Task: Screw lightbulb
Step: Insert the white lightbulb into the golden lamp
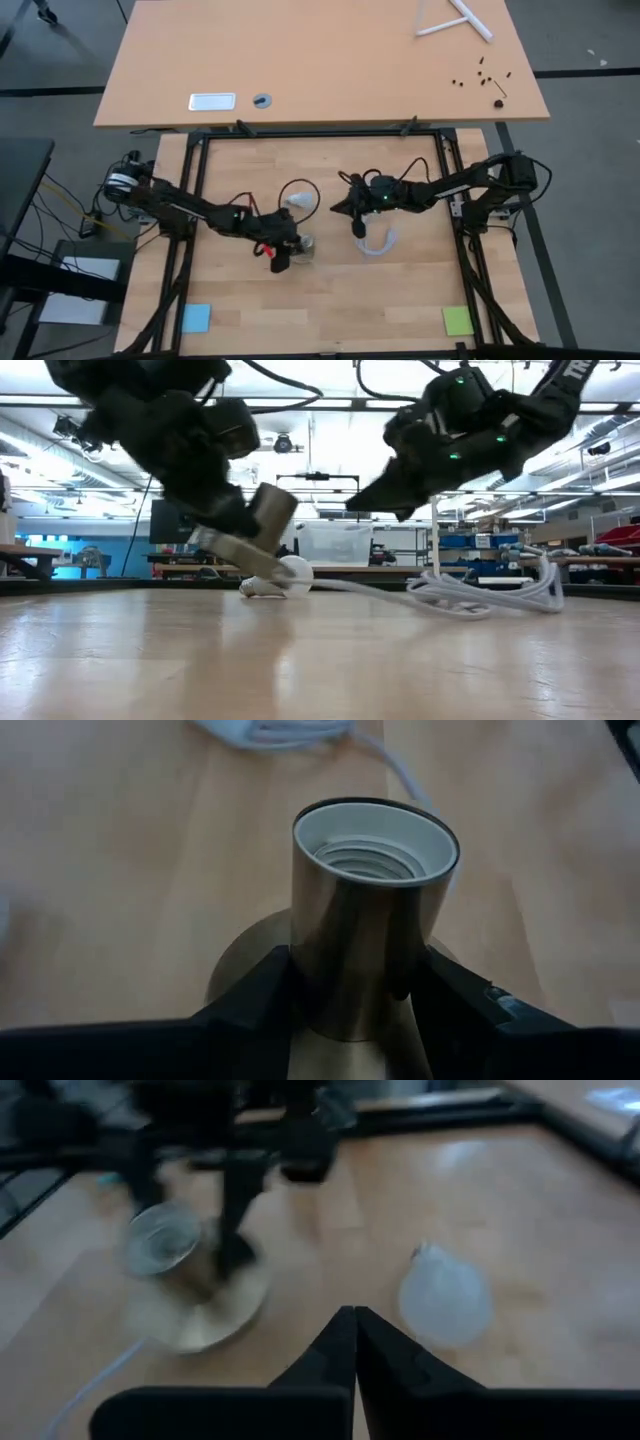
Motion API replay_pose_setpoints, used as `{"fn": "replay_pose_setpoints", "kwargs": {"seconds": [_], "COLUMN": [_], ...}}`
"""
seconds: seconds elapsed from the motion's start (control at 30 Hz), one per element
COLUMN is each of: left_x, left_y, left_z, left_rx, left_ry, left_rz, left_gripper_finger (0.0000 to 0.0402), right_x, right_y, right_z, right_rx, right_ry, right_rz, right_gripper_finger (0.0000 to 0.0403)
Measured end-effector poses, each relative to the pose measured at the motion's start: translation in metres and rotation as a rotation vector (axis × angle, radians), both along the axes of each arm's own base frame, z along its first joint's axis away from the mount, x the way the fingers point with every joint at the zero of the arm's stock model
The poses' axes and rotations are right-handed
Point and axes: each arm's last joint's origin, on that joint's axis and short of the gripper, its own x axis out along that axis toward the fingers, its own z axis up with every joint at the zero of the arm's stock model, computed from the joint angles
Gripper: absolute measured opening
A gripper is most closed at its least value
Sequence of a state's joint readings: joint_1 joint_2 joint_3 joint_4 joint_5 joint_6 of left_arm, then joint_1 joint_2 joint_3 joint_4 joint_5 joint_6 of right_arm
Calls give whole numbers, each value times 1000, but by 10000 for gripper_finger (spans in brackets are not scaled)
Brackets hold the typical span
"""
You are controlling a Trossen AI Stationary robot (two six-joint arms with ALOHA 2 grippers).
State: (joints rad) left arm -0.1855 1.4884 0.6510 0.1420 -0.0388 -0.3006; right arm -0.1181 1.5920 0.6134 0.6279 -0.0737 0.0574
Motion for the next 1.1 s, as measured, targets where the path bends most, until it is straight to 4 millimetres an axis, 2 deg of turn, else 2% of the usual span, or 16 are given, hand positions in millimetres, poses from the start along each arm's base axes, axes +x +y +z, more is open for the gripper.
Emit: {"fn": "replay_pose_setpoints", "kwargs": {"seconds": [0.17,0.47,0.6,0.8,1.1], "left_x": [-9,-13,-13,-12,-11], "left_y": [-14,-27,-28,-28,-28], "left_z": [-5,-6,-6,-6,-5], "left_rx": [-24,-2,-11,-13,-5], "left_ry": [82,87,87,79,60], "left_rz": [5,17,24,25,12], "left_gripper_finger": [162,162,162,162,162], "right_x": [26,62,69,77,89], "right_y": [-7,-23,-33,-45,-53], "right_z": [-4,-25,-38,-56,-67], "right_rx": [-18,-7,-21,2,-2], "right_ry": [9,94,128,163,132], "right_rz": [-65,-88,-95,-103,-39], "right_gripper_finger": [77,250,302,335,335]}}
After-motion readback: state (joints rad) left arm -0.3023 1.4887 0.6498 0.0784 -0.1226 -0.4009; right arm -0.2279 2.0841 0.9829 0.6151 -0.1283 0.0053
